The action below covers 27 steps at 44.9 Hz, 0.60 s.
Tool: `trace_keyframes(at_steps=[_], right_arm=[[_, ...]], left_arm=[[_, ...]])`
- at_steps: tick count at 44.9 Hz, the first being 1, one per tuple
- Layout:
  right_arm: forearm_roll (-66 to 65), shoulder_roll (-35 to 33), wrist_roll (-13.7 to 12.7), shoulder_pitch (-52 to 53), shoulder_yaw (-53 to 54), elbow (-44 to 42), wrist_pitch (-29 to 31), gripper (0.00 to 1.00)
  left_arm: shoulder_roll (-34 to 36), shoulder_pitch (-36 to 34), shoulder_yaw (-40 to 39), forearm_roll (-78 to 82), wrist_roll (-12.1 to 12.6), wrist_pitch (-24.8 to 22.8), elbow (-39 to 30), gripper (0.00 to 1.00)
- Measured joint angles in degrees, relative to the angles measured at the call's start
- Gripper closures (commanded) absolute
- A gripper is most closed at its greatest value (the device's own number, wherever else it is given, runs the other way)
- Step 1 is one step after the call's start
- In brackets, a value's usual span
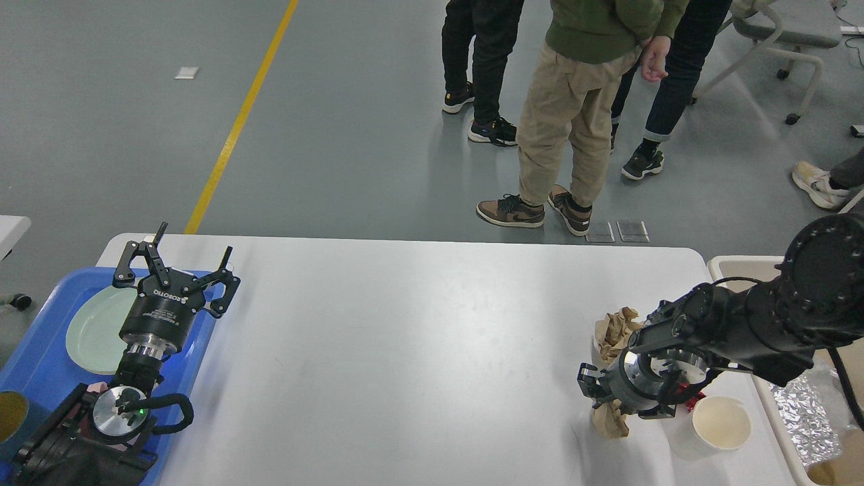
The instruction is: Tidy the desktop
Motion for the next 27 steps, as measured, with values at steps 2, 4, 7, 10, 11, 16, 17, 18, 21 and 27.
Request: trace_keyframes(at_steps=[2, 4, 7, 10, 11, 16, 17, 18, 21, 27], right_arm=[[0.07, -0.40, -0.02, 1.11, 0.01, 1.26, 0.24, 1.00], [0.12, -0.98, -0.01, 2.53, -0.06, 2.66, 0.51, 1.00], [0.21, -2.61, -0.02, 5.52, -0.43, 5.54, 1.49, 1.00], [0.23, -4.64, -0.02, 9.75, -1.04, 8.92, 2.98, 1.00], [0.24, -5.31, -0.02, 11.54, -1.45, 10.31, 3.66, 1.00], [0.25, -7.18, -0.03, 20.49, -4.80, 16.38, 6.68, 1.00], [0.26, -7.34, -0.03, 22.47, -5.57, 17.67, 7.23, 1.00], [0.26, -7.51, -0.02, 25.04, -6.52, 19.31, 7.95, 1.00], [0.24, -7.78, 0.03, 32.54, -9.25, 23.92, 10.27, 1.00], [0.26, -9.03, 0.27, 44.73, -12.80, 29.67, 17.03, 1.00]], left_arm=[[0.00, 0.00, 0.00, 0.00, 0.00, 0.00, 0.00, 0.04], [0.00, 0.00, 0.00, 0.00, 0.00, 0.00, 0.00, 0.04], [0.00, 0.00, 0.00, 0.00, 0.00, 0.00, 0.00, 0.04], [0.00, 0.00, 0.00, 0.00, 0.00, 0.00, 0.00, 0.04], [0.00, 0.00, -0.01, -0.01, 0.00, -0.01, 0.00, 0.04], [0.00, 0.00, -0.01, 0.00, 0.00, -0.04, 0.00, 0.04], [0.00, 0.00, -0.01, 0.00, 0.00, -0.05, 0.00, 0.04], [0.00, 0.00, -0.01, 0.00, 0.00, -0.06, 0.00, 0.04], [0.00, 0.00, -0.01, 0.00, 0.00, -0.06, 0.00, 0.04], [0.00, 0.00, -0.02, -0.01, 0.00, -0.05, 0.00, 0.04]])
